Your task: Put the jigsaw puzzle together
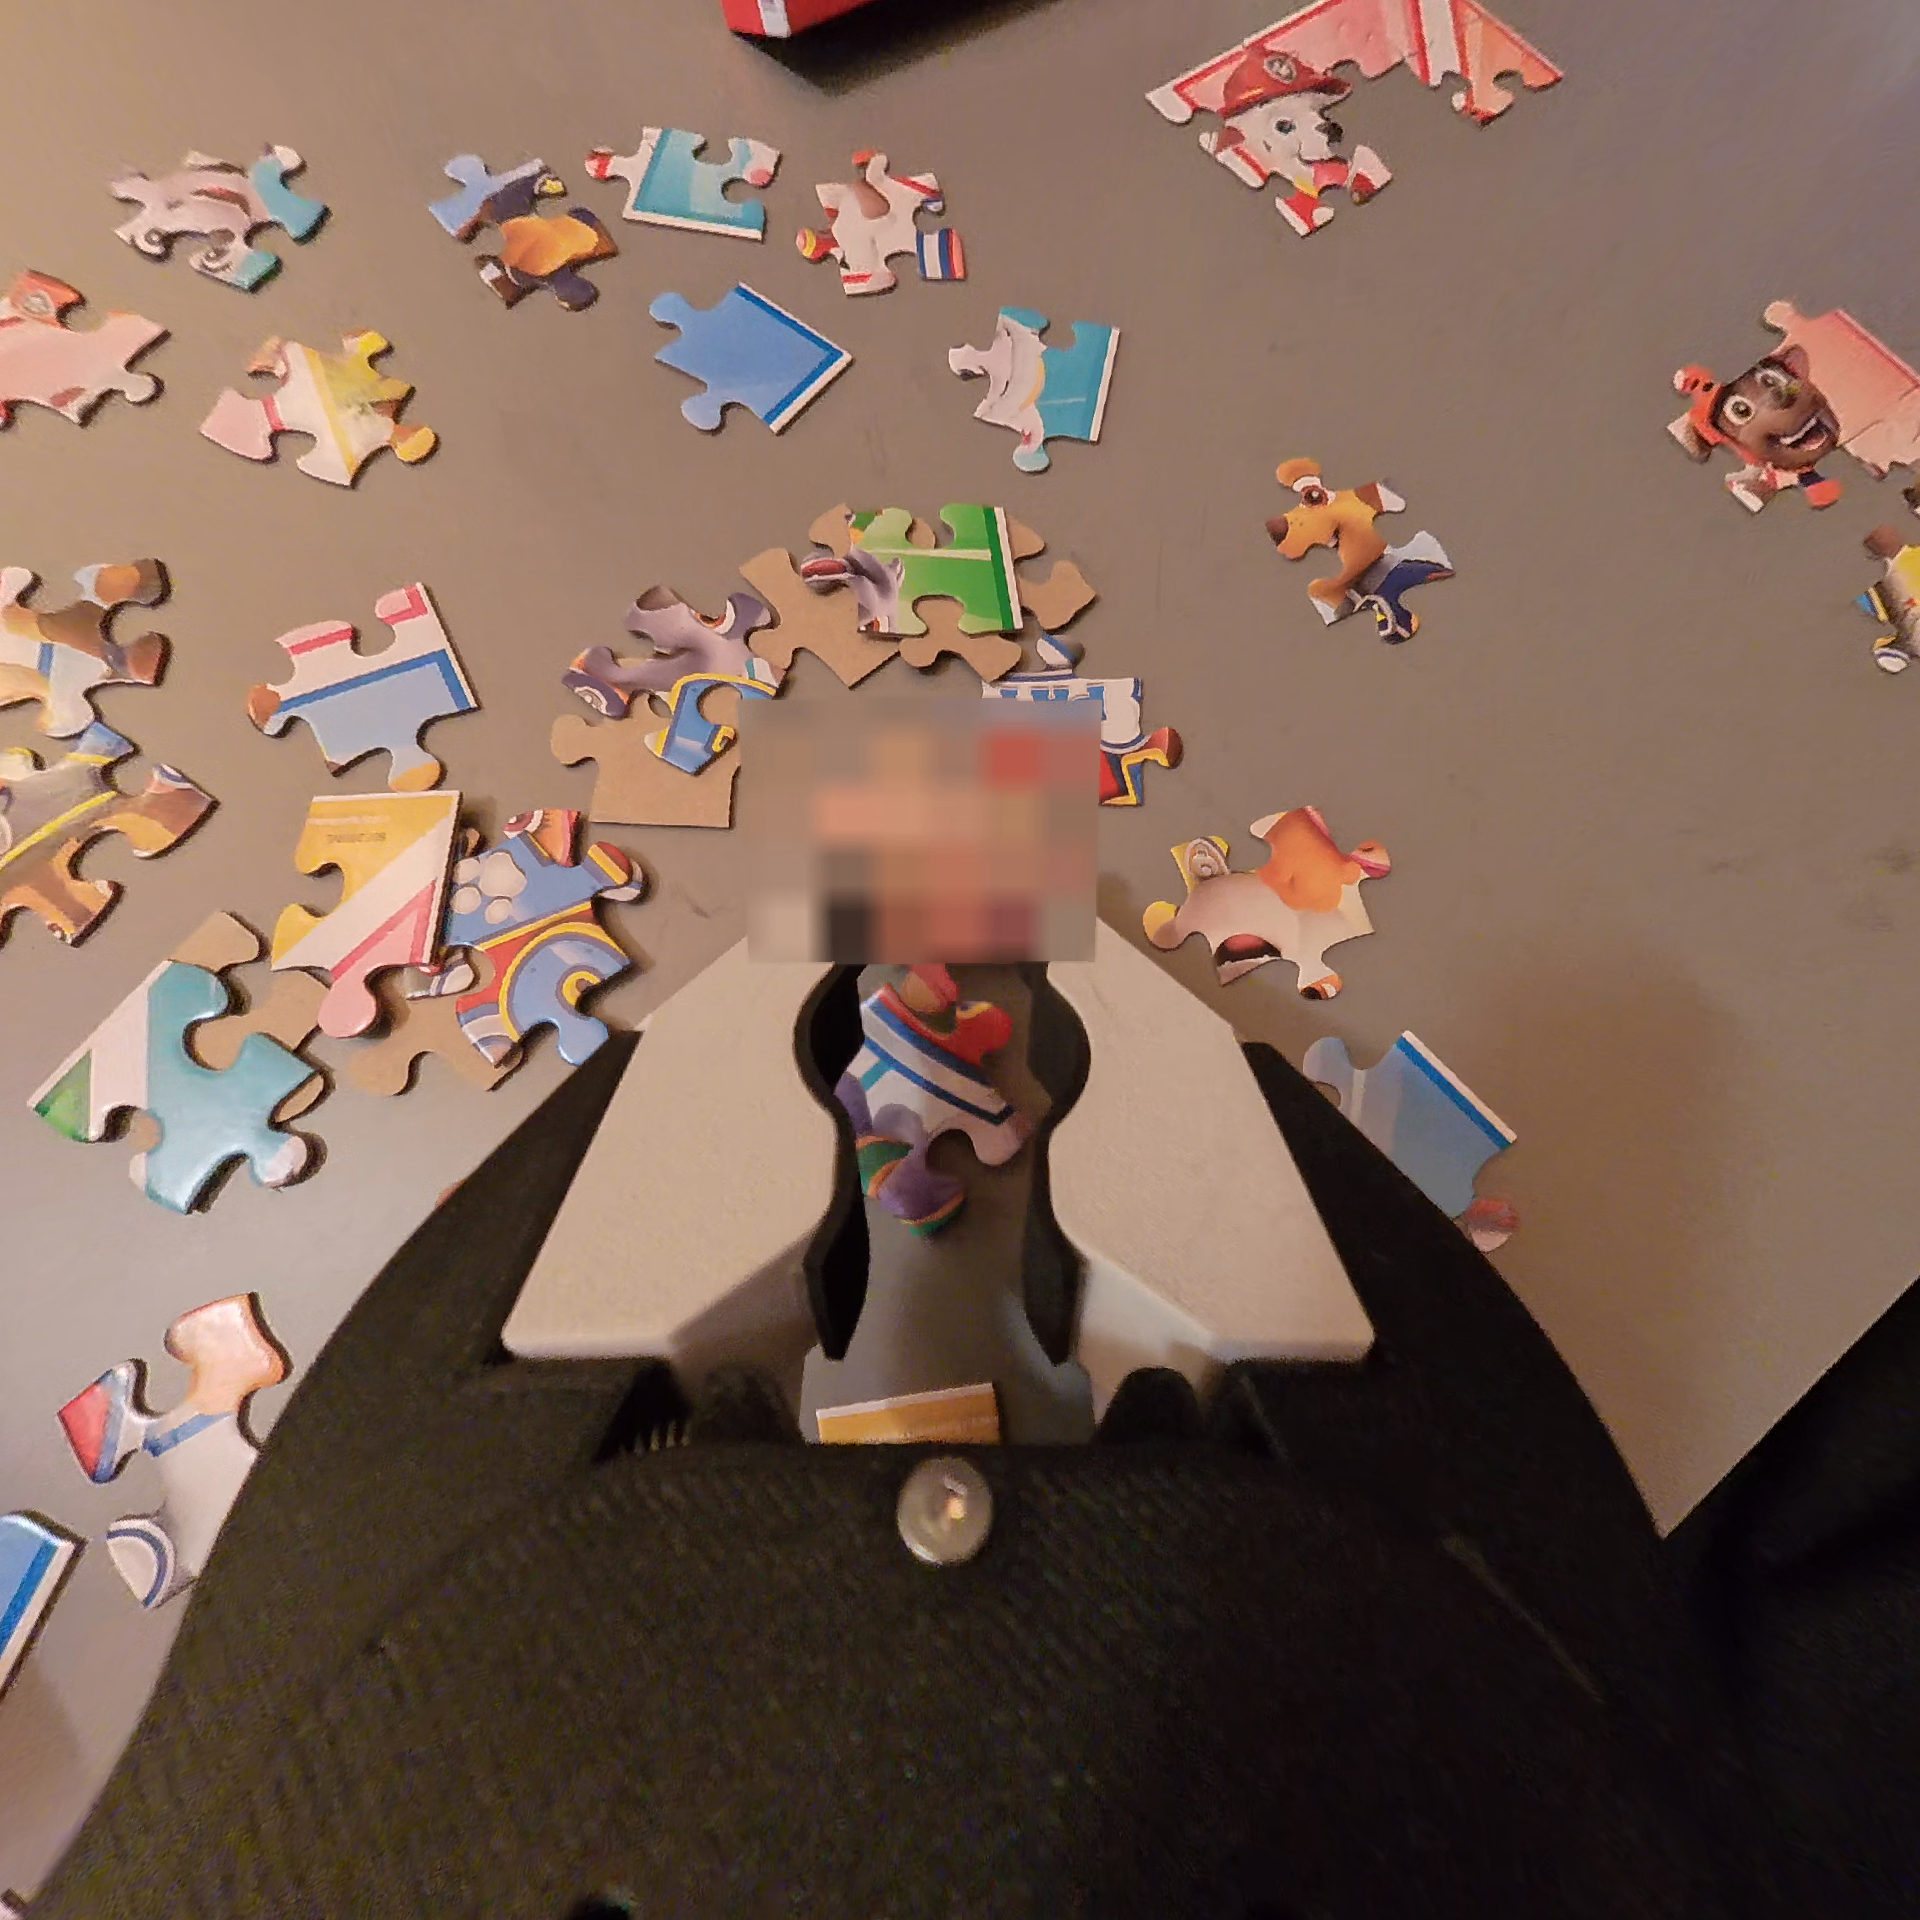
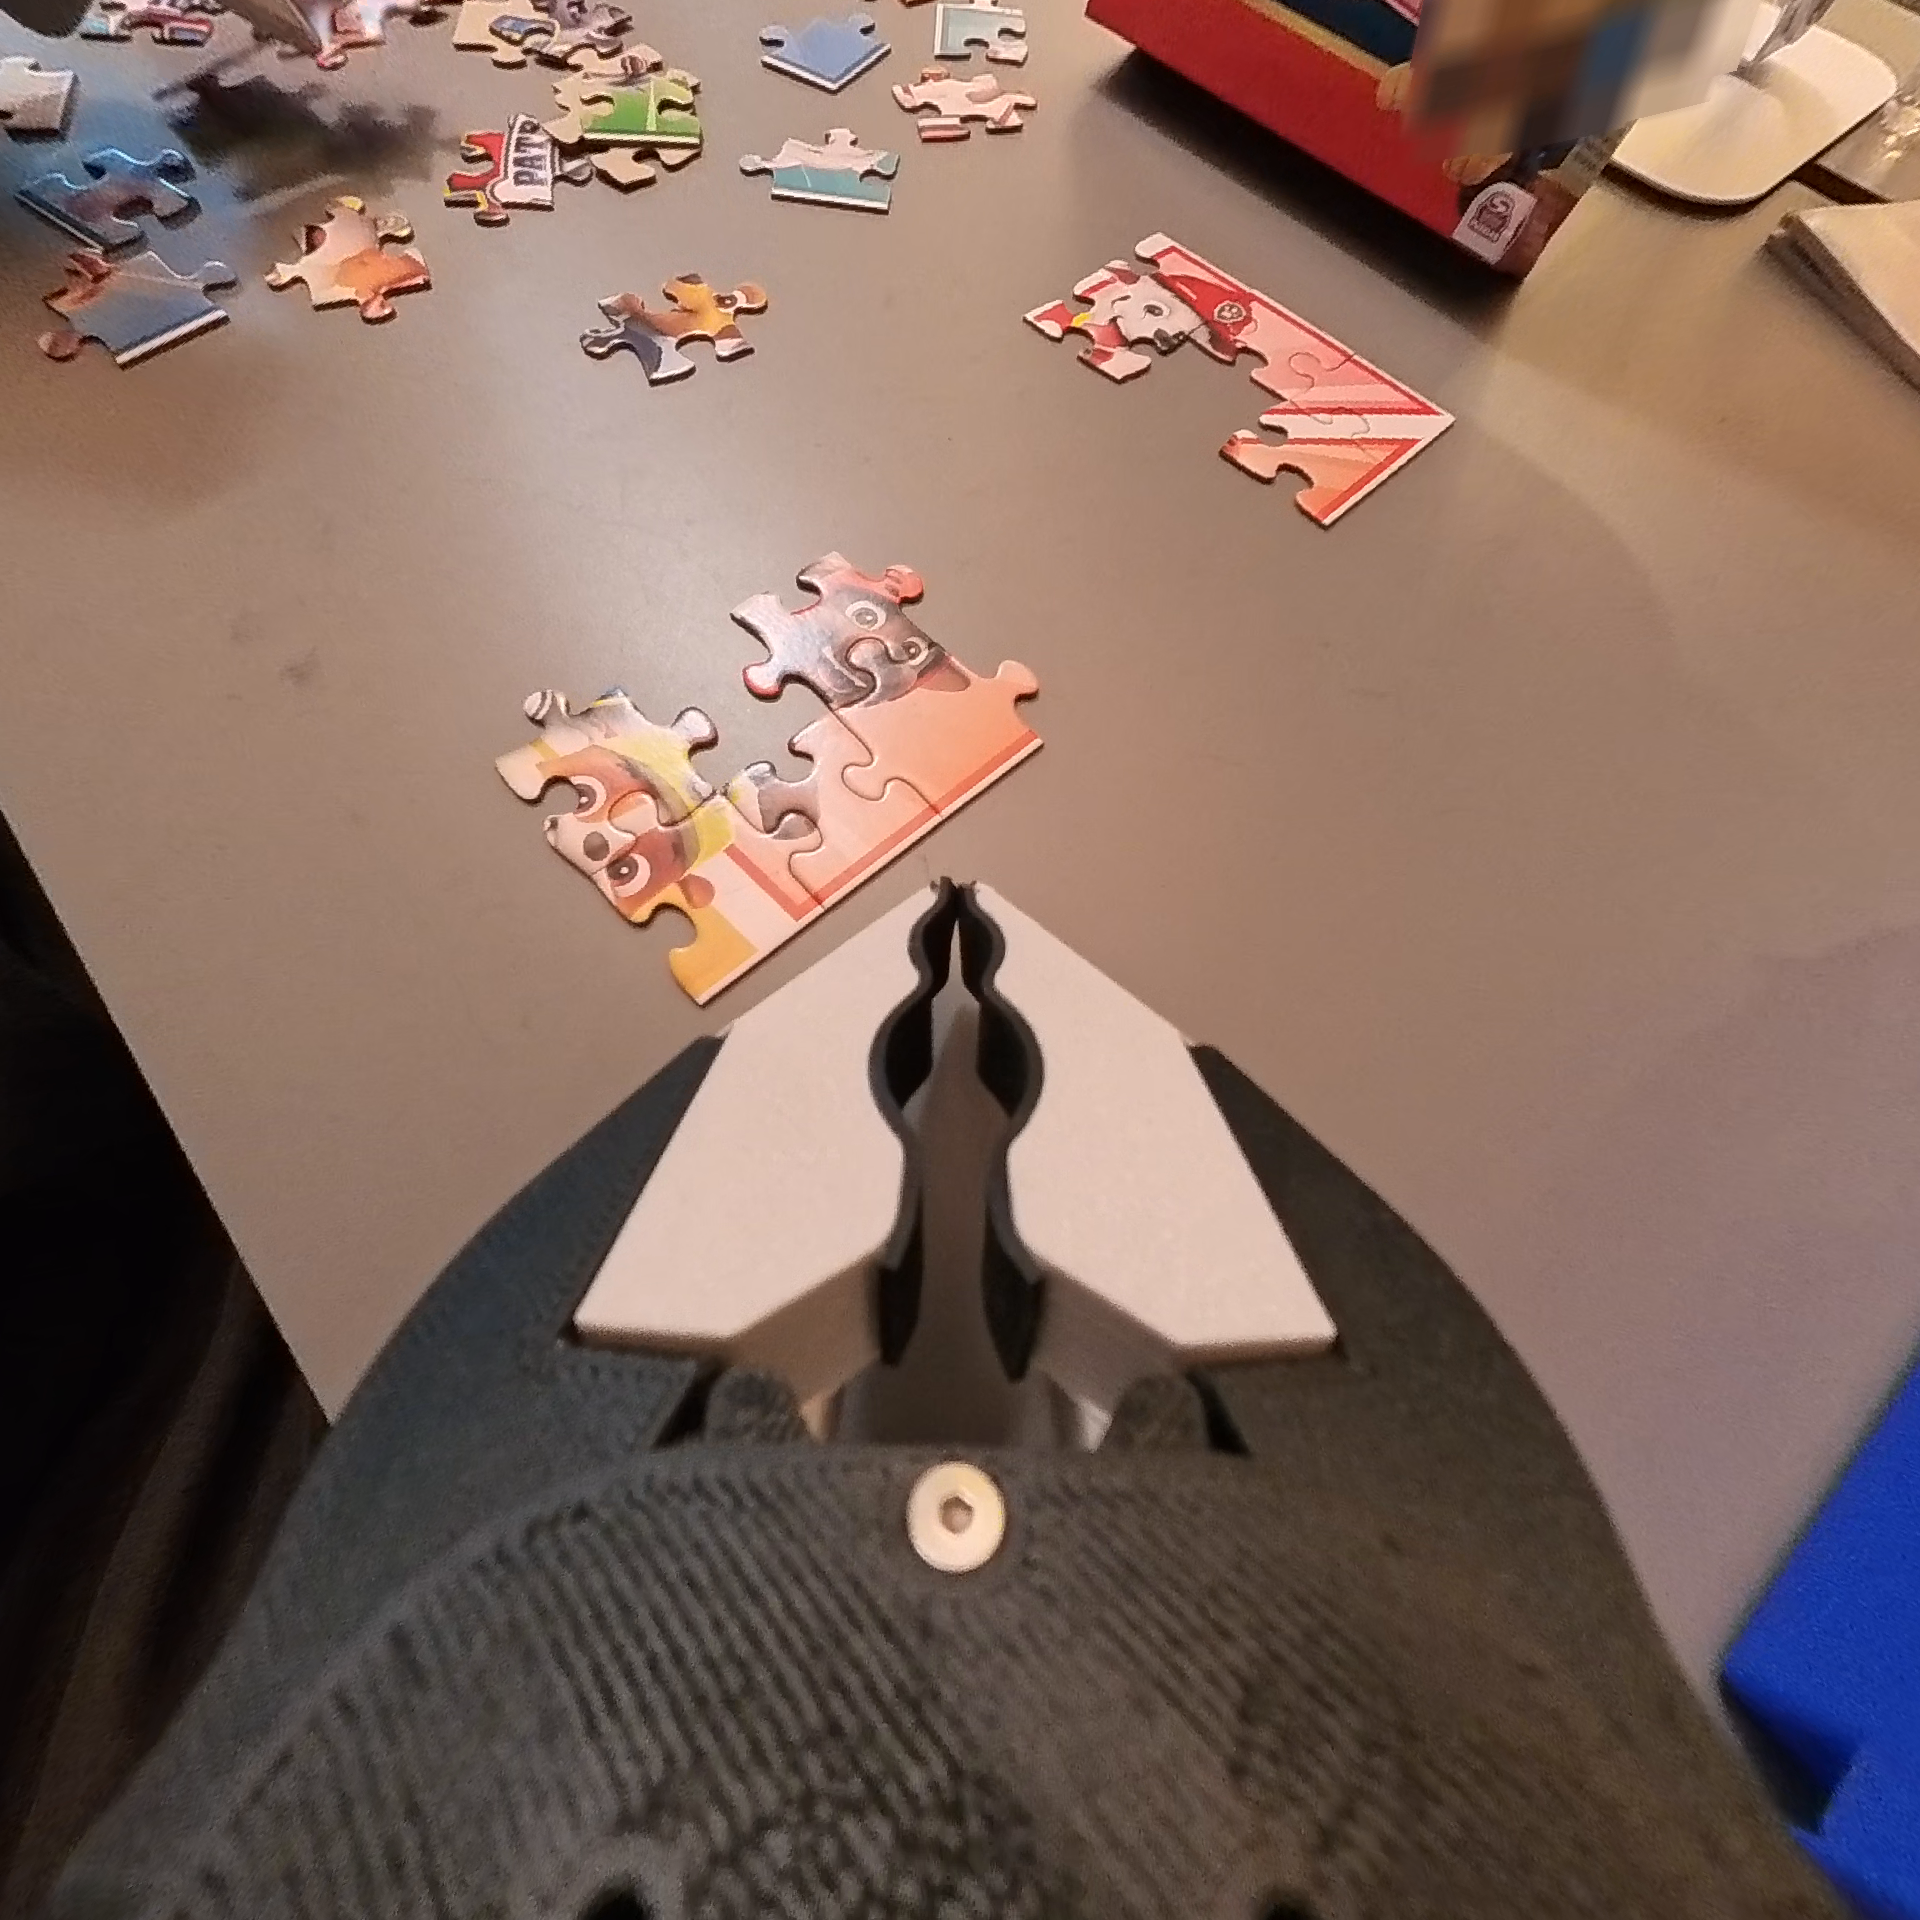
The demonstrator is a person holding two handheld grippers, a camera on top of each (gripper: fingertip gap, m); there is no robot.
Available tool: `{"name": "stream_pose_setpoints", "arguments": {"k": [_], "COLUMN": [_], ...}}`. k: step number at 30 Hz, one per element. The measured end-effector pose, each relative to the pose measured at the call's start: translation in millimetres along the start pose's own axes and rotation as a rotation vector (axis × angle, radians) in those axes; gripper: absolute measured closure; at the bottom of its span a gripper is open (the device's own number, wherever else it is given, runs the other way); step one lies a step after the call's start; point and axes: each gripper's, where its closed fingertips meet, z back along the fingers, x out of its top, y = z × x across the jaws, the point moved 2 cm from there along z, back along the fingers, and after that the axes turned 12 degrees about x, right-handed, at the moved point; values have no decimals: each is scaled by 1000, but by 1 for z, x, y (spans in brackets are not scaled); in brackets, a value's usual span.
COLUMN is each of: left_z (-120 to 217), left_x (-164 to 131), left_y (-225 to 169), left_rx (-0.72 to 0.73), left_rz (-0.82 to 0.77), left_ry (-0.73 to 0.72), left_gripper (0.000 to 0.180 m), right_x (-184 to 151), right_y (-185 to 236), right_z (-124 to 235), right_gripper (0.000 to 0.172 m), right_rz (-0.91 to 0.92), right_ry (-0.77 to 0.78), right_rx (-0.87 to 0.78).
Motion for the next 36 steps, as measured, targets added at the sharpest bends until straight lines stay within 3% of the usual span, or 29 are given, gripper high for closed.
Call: {"name": "stream_pose_setpoints", "arguments": {"k": [36], "left_z": [-6], "left_x": [-1], "left_y": [-6], "left_rx": [-5], "left_rz": [-7], "left_ry": [12], "left_gripper": [156], "right_x": [-1], "right_y": [1], "right_z": [-1], "right_gripper": [172], "right_rz": [4], "right_ry": [10], "right_rx": [0]}}
